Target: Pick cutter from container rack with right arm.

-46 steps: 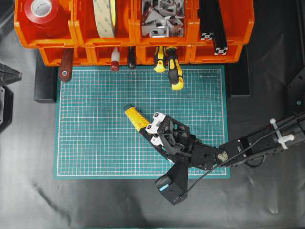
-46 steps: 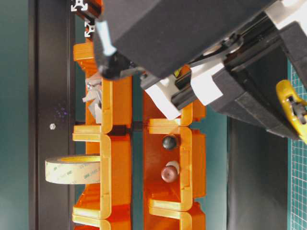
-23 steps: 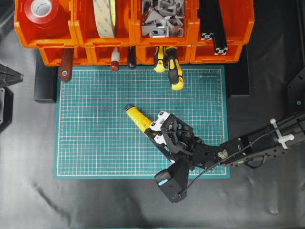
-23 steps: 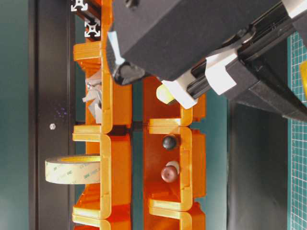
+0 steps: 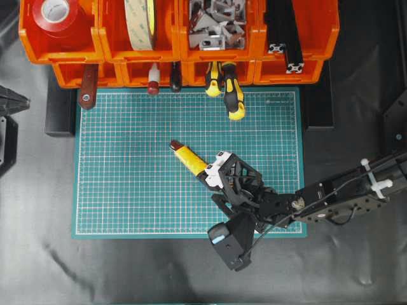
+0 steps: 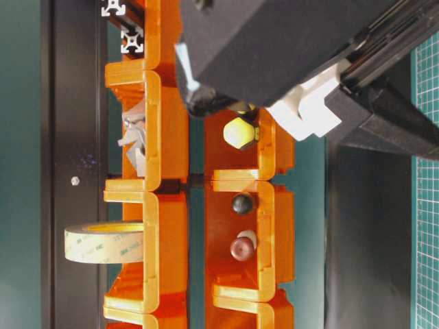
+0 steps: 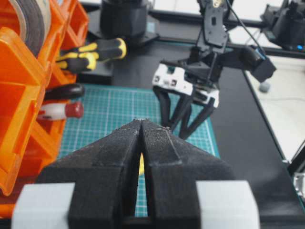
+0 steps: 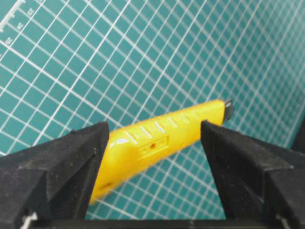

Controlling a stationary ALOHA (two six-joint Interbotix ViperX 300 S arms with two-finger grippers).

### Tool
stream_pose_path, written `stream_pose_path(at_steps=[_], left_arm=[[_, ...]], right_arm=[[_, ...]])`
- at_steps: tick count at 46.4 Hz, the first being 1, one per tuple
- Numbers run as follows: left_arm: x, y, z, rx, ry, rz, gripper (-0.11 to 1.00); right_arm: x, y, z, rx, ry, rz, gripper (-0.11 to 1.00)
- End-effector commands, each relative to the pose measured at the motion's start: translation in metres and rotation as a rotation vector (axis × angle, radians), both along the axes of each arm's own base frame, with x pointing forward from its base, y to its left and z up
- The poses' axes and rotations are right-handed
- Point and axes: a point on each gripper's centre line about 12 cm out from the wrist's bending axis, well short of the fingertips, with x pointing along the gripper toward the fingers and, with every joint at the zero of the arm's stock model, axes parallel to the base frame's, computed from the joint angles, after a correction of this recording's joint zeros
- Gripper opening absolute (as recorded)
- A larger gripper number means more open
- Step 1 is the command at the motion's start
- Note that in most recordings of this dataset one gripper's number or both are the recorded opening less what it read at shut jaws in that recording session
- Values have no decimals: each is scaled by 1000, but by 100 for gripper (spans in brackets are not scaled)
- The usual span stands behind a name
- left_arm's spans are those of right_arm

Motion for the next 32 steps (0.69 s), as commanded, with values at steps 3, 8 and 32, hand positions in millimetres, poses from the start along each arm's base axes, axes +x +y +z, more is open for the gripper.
stream_pose_path(at_steps=[3, 8, 32], left_arm=[[-2, 0, 15, -3, -32, 1, 1], [-3, 0, 16, -3, -28, 0, 1], [-5, -4, 15, 4, -14, -27, 1]], right_arm=[[1, 8, 12, 105, -22, -41, 76], [-3, 6, 24, 195, -34, -140, 76], [-43, -16, 131, 525, -300, -345, 76]])
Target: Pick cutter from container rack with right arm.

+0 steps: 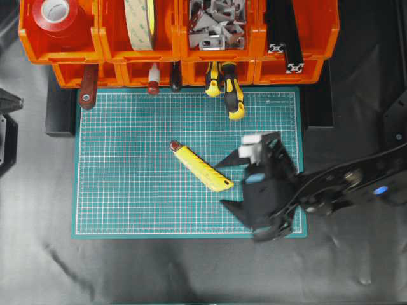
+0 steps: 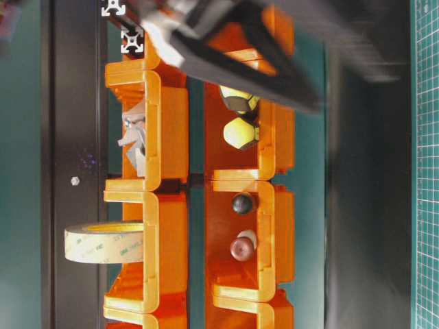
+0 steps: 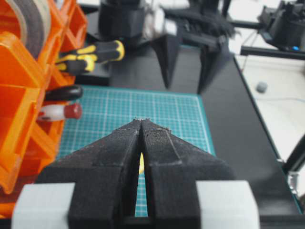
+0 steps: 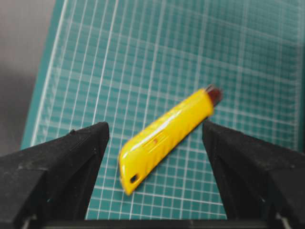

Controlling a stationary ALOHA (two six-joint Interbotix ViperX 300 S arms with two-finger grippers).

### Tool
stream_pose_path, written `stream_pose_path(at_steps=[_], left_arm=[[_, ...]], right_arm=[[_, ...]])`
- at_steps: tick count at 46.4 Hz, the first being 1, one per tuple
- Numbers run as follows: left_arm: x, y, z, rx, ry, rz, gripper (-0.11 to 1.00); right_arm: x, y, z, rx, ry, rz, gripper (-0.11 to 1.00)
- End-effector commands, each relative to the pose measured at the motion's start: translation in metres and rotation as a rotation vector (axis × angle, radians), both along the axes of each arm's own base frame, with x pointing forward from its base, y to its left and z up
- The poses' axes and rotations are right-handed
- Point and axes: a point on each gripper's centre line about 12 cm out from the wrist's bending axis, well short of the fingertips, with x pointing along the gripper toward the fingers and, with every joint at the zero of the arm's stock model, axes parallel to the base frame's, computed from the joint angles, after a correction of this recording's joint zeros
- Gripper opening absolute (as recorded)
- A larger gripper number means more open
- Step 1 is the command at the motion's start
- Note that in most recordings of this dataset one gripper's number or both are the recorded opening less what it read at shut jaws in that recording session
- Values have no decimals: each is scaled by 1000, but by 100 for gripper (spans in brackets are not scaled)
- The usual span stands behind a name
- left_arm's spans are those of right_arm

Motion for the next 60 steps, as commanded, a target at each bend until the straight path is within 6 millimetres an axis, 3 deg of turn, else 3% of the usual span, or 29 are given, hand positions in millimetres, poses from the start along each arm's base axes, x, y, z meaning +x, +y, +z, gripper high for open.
stream_pose_path(at_steps=[1, 15, 27, 38, 47, 60], left_arm=[[0, -1, 11, 3, -19, -9, 1], [-2, -3, 12, -4, -18, -19, 1], [-8, -5, 22, 21, -60, -41, 1], [-6, -5, 19, 30, -50, -42, 1], [-7, -5, 20, 28, -53, -43, 1], [-8, -6, 20, 20, -55, -45, 1]], right_arm=[[-12, -6, 33, 50, -85, -15, 76], [-53, -24, 66, 177, -194, -80, 76], [-85, -40, 80, 214, -252, -108, 76], [-106, -54, 91, 223, -295, -149, 76], [-115, -60, 98, 235, -320, -168, 76], [-115, -61, 92, 250, -308, -189, 76]])
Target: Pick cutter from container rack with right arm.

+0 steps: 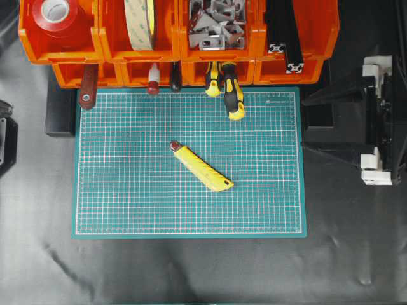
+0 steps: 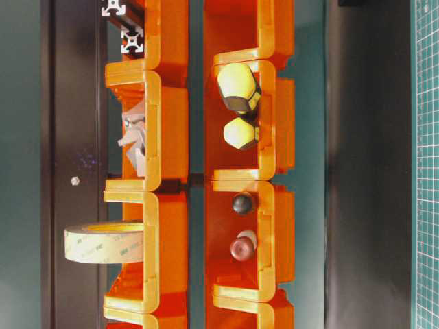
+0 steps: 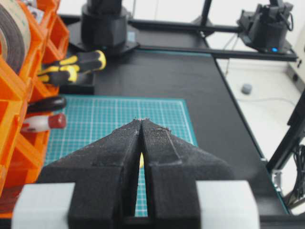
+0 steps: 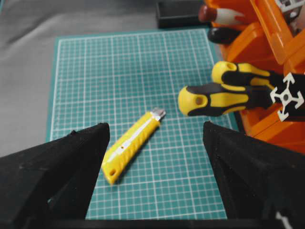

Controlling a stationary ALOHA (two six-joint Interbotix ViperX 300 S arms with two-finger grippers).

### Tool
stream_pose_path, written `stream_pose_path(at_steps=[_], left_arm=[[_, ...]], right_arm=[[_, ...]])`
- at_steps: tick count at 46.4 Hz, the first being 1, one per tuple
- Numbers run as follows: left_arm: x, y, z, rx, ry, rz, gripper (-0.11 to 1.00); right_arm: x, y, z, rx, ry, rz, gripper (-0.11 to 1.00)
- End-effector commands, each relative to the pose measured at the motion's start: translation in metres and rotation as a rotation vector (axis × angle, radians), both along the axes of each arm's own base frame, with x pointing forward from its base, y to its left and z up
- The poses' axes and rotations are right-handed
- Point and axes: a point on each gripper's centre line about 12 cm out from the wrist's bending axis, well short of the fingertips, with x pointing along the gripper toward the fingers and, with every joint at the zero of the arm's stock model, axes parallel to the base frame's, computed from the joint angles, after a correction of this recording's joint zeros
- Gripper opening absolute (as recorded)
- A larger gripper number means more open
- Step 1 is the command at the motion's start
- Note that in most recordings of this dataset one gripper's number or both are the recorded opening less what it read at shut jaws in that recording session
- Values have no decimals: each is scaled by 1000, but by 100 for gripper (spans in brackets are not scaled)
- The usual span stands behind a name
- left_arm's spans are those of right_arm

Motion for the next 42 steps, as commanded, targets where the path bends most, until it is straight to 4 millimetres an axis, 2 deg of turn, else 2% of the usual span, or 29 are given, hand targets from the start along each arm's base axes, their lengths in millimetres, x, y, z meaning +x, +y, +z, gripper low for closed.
stream_pose_path(at_steps=[1, 42], left_arm=[[0, 0, 10, -1, -23, -3, 1], [2, -1, 5, -34, -2, 0, 1]], right_arm=[[2, 0, 3, 12, -6, -9, 76], [1, -4, -1, 21, -7, -23, 76]])
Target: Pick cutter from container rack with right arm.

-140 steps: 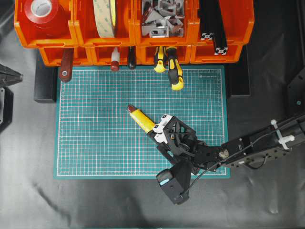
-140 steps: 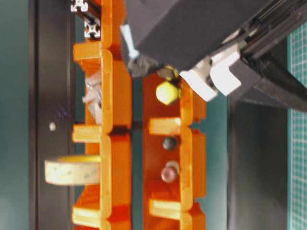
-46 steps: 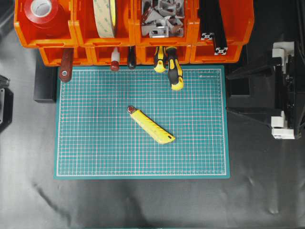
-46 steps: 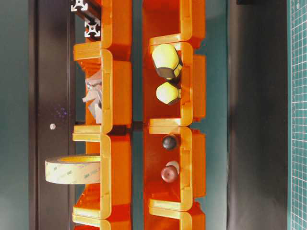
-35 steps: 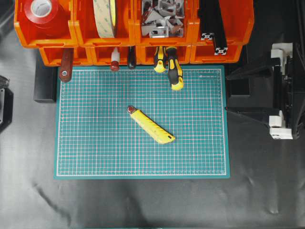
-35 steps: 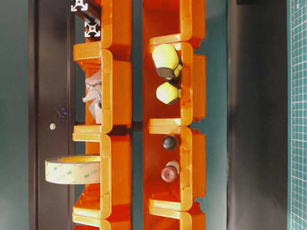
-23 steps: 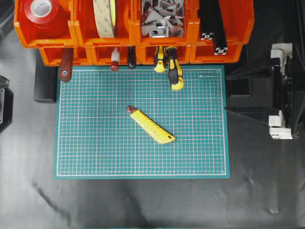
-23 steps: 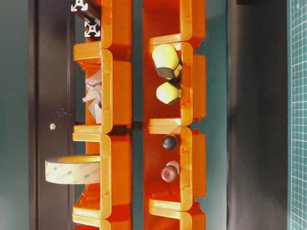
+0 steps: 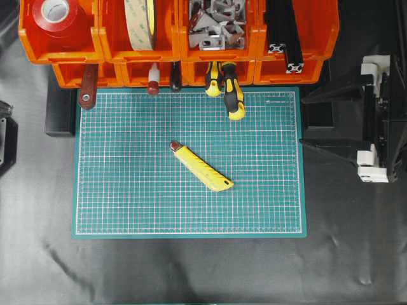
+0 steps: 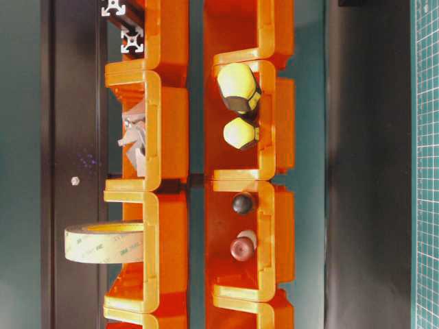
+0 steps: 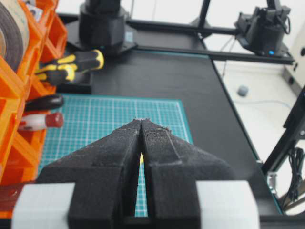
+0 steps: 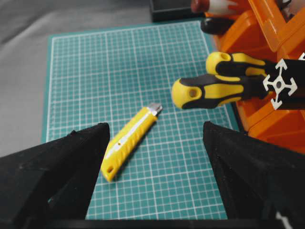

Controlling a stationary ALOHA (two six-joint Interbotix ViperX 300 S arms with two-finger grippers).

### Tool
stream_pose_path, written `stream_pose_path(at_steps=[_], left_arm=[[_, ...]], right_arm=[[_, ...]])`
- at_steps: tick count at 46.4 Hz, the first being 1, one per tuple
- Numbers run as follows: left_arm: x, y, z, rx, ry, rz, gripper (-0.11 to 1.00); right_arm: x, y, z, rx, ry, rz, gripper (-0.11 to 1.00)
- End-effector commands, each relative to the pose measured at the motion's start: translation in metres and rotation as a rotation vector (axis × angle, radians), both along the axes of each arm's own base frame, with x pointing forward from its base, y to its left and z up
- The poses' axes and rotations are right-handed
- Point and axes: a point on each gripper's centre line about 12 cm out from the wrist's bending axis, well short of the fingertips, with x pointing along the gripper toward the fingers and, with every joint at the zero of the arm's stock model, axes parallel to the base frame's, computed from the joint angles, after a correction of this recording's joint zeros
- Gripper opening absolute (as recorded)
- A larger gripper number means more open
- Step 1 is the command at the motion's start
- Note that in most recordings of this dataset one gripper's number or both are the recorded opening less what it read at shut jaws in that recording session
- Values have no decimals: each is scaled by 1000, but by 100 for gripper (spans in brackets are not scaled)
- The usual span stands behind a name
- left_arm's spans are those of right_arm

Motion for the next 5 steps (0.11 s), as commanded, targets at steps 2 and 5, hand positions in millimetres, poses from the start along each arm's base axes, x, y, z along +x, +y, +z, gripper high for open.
stream_pose_path(at_steps=[2, 5], left_arm=[[2, 0, 5, -2, -6, 1, 1], [3, 0, 5, -2, -4, -1, 1]], right_arm=[[1, 0, 4, 2, -16, 2, 76], [2, 0, 4, 2, -16, 1, 76]])
